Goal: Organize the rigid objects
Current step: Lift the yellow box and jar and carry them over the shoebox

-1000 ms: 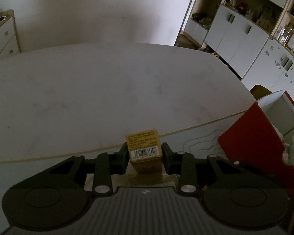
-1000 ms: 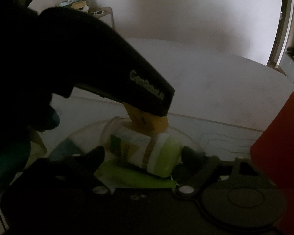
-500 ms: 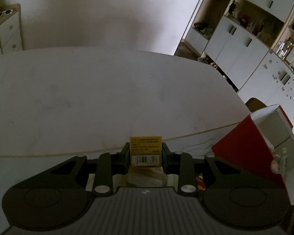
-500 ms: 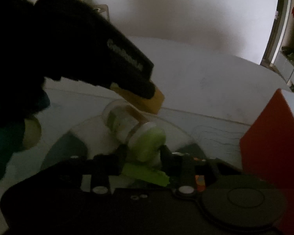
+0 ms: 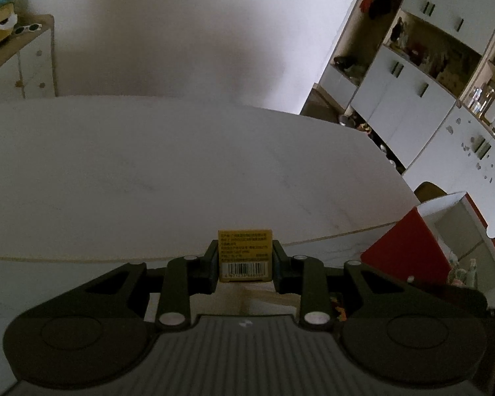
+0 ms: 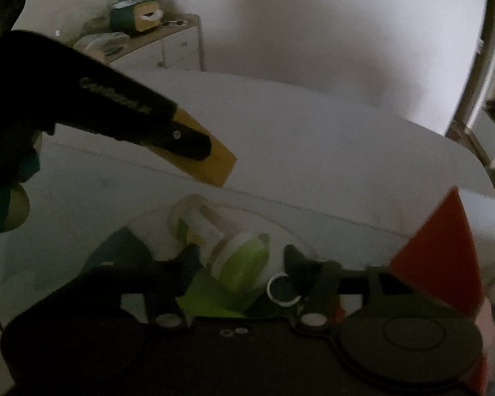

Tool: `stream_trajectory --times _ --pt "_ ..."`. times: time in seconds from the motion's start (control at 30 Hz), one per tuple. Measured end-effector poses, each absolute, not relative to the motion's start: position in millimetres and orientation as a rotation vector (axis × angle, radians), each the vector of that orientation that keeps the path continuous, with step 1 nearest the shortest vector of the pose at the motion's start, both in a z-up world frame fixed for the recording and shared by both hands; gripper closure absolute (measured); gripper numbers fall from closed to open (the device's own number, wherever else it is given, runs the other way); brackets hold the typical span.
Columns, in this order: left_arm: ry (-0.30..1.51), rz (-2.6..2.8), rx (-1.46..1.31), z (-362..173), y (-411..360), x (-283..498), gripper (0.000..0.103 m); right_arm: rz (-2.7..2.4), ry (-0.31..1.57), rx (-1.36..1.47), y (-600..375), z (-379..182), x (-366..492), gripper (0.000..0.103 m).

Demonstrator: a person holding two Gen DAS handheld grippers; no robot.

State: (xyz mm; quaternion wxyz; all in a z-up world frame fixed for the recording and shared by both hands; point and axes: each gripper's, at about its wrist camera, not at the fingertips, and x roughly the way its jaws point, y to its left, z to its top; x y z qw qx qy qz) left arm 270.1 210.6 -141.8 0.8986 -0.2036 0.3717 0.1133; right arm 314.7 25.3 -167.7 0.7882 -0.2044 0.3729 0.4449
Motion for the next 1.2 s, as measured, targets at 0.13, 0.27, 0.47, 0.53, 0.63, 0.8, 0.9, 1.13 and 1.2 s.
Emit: stream_trajectory --times 0.13,0.27,0.47,0.53,0.63,0.8,0.9,1.13,1.2 --pt "0.756 0.245 -0.441 -138 220 264 0.073 1.050 0.822 -0.487 40 -167 324 0.029" --pt "0.742 0.248 -0.451 -136 224 262 0.073 1.140 0.833 -0.589 58 -172 327 0.028" --pt "0.747 0.256 -0.451 -141 226 260 0.074 1.176 0.841 -0.670 80 -182 336 0.031" --pt "0.752 0.262 -0.454 -143 225 260 0.073 1.180 0.847 -0.681 83 -182 336 0.034" --pt "0.756 0.267 -0.458 -145 224 261 0.073 1.184 0.847 -0.704 88 -183 333 0.040" --pt "0.757 0.269 -0.456 -143 219 265 0.073 1.179 0.821 -0.731 90 -181 324 0.051" --pt "0.750 0.271 -0.451 -142 216 265 0.073 1.159 0.823 -0.710 82 -184 326 0.053" --pt "0.729 0.271 -0.464 -138 215 254 0.073 1.041 0.852 -0.576 67 -172 322 0.059" --pt "0.719 0.268 -0.466 -133 213 251 0.073 1.013 0.853 -0.543 61 -164 321 0.059"
